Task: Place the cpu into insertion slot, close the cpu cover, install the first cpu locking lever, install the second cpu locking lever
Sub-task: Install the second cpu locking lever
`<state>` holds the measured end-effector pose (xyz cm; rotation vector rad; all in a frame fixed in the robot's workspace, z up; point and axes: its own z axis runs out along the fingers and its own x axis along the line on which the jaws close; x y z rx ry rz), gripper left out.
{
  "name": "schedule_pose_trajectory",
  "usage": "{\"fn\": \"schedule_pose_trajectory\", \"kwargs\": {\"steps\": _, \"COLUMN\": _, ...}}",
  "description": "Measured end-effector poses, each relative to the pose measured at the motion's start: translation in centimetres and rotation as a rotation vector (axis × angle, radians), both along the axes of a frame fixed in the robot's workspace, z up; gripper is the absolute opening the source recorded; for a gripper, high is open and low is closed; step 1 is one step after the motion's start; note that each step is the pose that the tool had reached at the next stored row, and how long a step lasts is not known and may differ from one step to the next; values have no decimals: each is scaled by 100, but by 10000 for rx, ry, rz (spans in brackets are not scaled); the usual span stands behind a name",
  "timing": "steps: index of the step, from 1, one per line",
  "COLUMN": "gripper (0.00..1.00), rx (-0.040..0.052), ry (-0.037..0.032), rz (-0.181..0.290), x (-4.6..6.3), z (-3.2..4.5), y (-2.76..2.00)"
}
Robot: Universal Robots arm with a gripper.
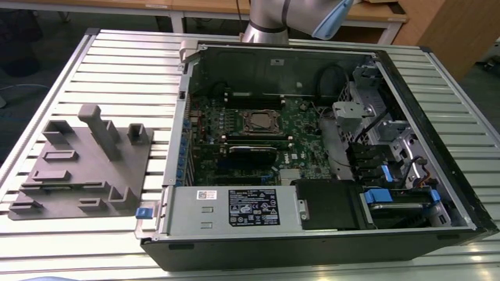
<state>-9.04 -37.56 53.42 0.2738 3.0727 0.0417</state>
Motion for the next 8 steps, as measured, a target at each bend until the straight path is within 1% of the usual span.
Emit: {"fn": "schedule_pose_trajectory", "kwargs": {"steps": 8, "gripper": 11, "rx": 0, "ry": 0, "rz": 0, "x": 0, "z": -36, "y": 0}}
